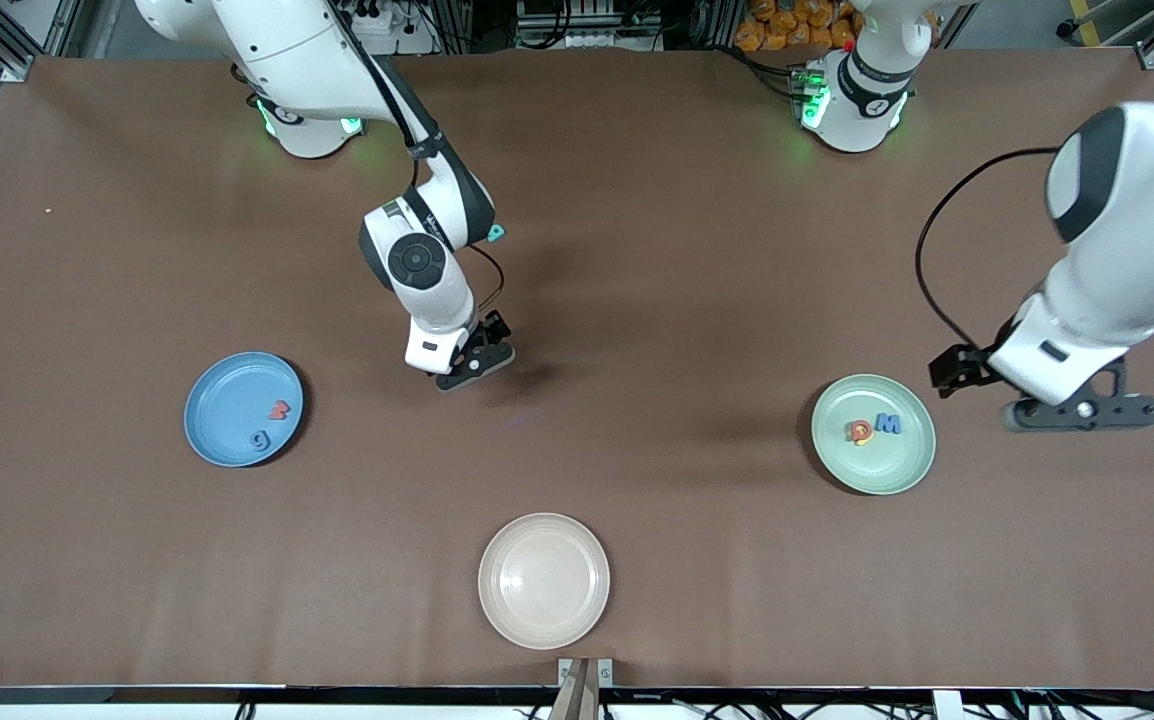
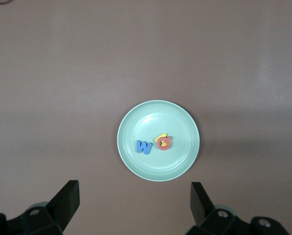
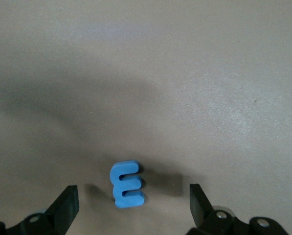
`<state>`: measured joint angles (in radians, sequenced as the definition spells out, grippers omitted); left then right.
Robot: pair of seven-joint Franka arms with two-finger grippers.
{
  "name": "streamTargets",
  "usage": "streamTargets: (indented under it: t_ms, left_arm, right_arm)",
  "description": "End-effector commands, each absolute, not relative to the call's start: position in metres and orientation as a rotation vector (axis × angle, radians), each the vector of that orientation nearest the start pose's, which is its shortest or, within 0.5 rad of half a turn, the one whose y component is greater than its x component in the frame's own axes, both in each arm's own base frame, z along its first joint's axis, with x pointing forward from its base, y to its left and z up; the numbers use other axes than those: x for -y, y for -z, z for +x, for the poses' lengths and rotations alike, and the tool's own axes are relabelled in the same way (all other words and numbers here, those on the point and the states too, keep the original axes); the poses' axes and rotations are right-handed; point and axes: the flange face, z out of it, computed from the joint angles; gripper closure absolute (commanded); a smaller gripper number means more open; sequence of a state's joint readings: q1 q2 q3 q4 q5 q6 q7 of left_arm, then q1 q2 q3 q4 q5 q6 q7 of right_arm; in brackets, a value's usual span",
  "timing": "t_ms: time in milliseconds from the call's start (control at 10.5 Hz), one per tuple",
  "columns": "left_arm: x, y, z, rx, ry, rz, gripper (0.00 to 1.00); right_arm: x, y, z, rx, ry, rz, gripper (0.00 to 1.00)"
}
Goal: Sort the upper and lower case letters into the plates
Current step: 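Grasp the blue E with the right gripper while the left gripper withdraws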
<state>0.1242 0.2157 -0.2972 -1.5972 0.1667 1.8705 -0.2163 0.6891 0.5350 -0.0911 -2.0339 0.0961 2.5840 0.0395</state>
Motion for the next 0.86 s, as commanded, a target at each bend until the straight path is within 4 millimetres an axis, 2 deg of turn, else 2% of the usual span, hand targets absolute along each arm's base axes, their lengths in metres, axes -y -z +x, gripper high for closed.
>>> streamTargets:
  t_ms: [0,191,287,478,573,669,764]
  left_arm:
    - [0.071,-0.552,0.610,0.068,0.134,-3.080,0.00]
    - [0.068,-0.576,0.608,0.084,0.107,-3.080,0.00]
    - [0.077,-0.580,0.605,0.062,0.092,-3.077,0.00]
    - [0.075,-0.581,0.604,0.070,0.085,-3.075,0.00]
    - [0.073,-0.583,0.603,0.075,0.084,-3.074,0.00]
    - [0.073,-0.582,0.601,0.073,0.068,-3.071,0.00]
    - [0.077,-0.581,0.600,0.064,0.064,-3.071,0.00]
  right_arm:
    - [-0.337,-0.174,0.500,0.756,0.029,-3.040,0.00]
    - [-0.337,-0.171,0.500,0.754,0.022,-3.042,0.00]
    - [-0.337,-0.168,0.501,0.755,0.018,-3.044,0.00]
    - [-0.337,-0.169,0.502,0.734,0.027,-3.046,0.00]
    - [-0.337,-0.169,0.502,0.728,0.040,-3.044,0.46]
    - [-0.337,-0.170,0.503,0.721,0.044,-3.043,0.99]
    - [-0.334,-0.170,0.505,0.714,0.044,-3.045,1.00]
